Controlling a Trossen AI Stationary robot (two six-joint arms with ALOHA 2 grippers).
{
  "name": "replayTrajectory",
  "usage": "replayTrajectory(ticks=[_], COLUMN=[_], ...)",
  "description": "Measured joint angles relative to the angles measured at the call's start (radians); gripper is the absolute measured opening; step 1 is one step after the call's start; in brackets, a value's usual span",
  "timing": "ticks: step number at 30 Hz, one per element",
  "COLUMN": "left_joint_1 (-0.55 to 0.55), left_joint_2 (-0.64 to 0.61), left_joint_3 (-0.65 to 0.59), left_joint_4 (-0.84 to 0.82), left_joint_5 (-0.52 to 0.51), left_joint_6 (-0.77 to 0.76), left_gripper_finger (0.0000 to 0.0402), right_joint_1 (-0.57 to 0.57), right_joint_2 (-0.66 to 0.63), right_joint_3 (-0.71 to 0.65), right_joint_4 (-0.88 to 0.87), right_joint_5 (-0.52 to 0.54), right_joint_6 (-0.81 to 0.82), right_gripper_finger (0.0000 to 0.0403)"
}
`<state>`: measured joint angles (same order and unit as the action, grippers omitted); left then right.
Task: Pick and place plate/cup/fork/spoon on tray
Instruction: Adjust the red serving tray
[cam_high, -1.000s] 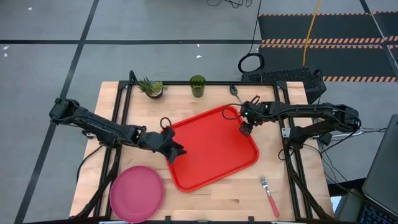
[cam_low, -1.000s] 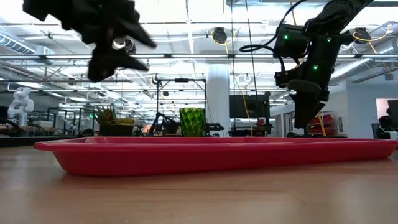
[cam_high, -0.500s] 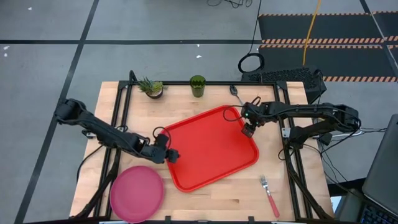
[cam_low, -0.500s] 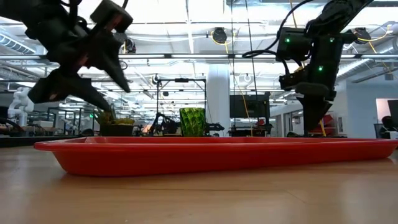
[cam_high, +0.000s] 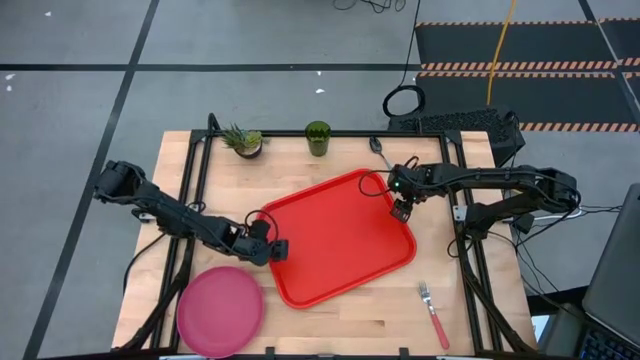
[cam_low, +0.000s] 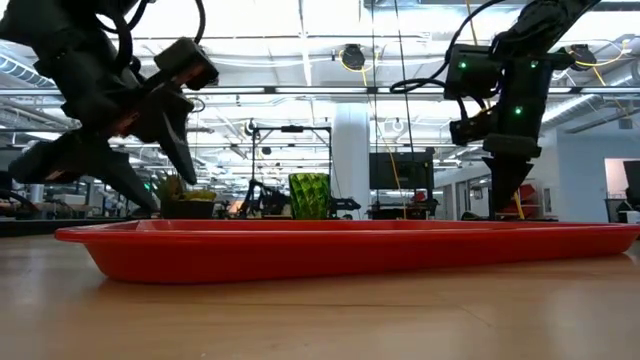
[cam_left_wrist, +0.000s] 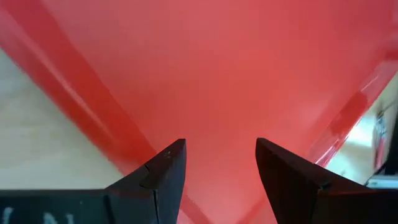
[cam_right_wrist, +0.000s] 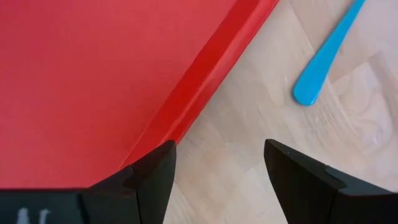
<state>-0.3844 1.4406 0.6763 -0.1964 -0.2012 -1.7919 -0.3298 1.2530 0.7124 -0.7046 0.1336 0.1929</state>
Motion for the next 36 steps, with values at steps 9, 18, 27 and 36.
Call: replayTrajectory(ticks=[9,18,27,36], left_joint_1=[0.013,-0.008,0.023,0.063], left_joint_2=[-0.001,0.041,0.170,0.175], left_joint_3=[0.194,0.215,0.218,0.214], left_joint_4=[-0.394,-0.437,-0.343,-0.385], left_joint_5=[0.043,0.043,0.112,0.135], left_joint_6=[-0.036,-0.147,-0.171,-0.148], left_gripper_finger=[0.0195,0.0195,0.0195,0.0195], right_joint_1=[0.000,0.000,-0.005,-0.030], right_joint_2=[0.000,0.000,0.000,0.000], right_joint_3=[0.000,0.000,0.000,-0.057], right_joint_4=[-0.002,0.002,0.035,0.090], right_joint_5=[0.003,0.004,0.029,0.054], right_joint_6=[-0.047,-0.080,-0.111,-0.156], right_gripper_finger=[0.0238,0.0238,0.0238,0.0238])
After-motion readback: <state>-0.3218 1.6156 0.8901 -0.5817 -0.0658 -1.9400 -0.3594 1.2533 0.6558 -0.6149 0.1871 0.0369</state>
